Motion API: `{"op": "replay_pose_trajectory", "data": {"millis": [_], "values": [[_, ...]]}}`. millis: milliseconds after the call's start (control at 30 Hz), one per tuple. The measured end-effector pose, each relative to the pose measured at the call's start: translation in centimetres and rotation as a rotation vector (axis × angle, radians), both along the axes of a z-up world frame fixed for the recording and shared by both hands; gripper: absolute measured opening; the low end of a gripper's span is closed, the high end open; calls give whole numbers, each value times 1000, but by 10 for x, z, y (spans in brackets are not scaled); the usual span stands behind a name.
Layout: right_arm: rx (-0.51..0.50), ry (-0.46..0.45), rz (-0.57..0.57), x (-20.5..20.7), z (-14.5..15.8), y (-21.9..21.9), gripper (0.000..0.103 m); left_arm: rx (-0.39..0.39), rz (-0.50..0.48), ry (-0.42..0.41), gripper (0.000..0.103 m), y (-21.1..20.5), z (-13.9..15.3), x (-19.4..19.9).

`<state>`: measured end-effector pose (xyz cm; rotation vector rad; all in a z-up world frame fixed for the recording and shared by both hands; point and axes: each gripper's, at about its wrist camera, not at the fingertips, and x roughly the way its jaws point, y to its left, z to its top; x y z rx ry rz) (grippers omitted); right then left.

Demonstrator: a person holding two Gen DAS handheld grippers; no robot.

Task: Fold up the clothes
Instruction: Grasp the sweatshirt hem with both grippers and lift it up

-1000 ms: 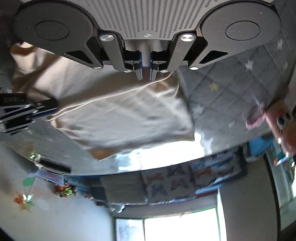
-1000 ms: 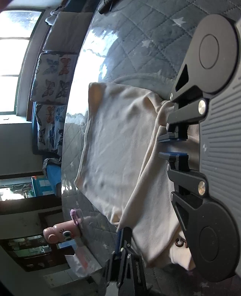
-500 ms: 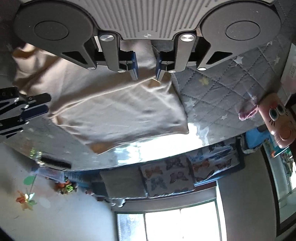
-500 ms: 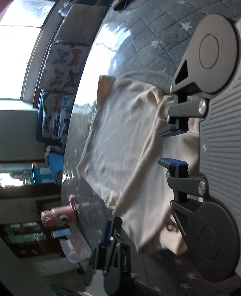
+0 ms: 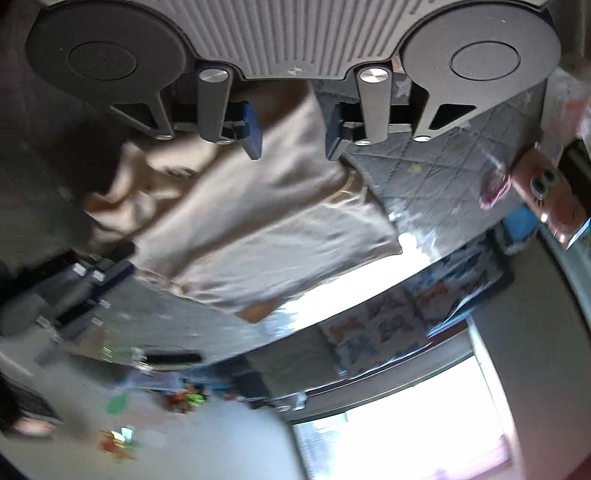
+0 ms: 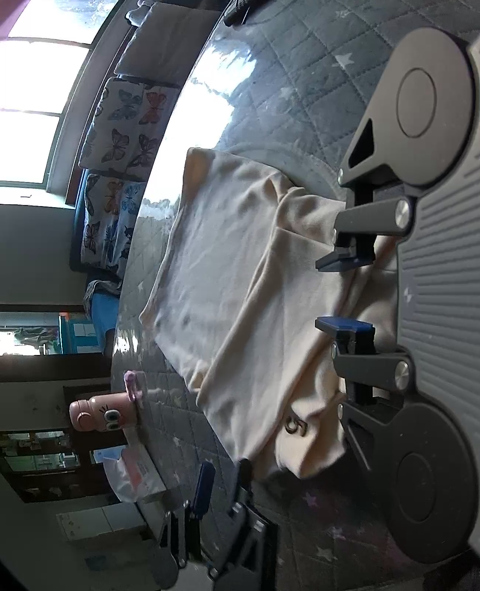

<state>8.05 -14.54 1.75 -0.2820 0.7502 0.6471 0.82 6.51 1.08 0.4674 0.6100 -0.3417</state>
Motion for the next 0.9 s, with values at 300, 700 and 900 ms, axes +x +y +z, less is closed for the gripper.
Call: {"op": "replay_pose_trajectory", "data": {"millis": [300, 700, 900], "values": [[-61, -43, 87, -28, 8, -6, 55, 75, -127, -59, 57, -35, -17, -24], [-120, -125, 213, -48, 2, 2, 74, -73, -79, -55, 12, -32, 6, 9], [-84, -148, 207, -31, -1, 15, 65, -137, -59, -41, 12, -27, 19, 30]]}}
